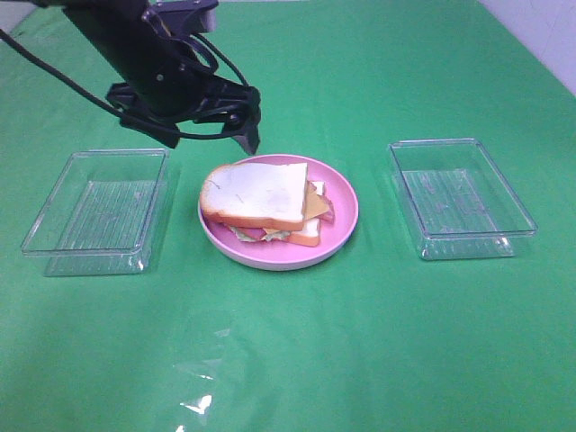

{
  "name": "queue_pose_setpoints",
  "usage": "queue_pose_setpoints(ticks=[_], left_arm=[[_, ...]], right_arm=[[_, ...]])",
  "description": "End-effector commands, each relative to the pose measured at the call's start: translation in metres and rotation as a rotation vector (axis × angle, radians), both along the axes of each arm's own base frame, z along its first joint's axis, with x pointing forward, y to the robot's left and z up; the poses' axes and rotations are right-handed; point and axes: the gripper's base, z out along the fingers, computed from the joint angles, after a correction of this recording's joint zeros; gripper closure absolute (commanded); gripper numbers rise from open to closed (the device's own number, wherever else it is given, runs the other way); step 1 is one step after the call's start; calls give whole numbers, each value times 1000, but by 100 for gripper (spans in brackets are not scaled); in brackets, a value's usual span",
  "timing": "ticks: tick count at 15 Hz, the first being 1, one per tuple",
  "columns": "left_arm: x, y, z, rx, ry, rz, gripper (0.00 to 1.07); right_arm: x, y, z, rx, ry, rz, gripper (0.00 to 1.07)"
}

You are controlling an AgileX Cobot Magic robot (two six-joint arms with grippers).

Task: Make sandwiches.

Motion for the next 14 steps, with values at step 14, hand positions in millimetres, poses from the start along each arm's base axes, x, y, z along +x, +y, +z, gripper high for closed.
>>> queue_pose_setpoints(ticks=[14], left_arm=[[-153,212,81,253,259,443,5]], right_arm=[[-4,0,-1,-3,-35,3,9]])
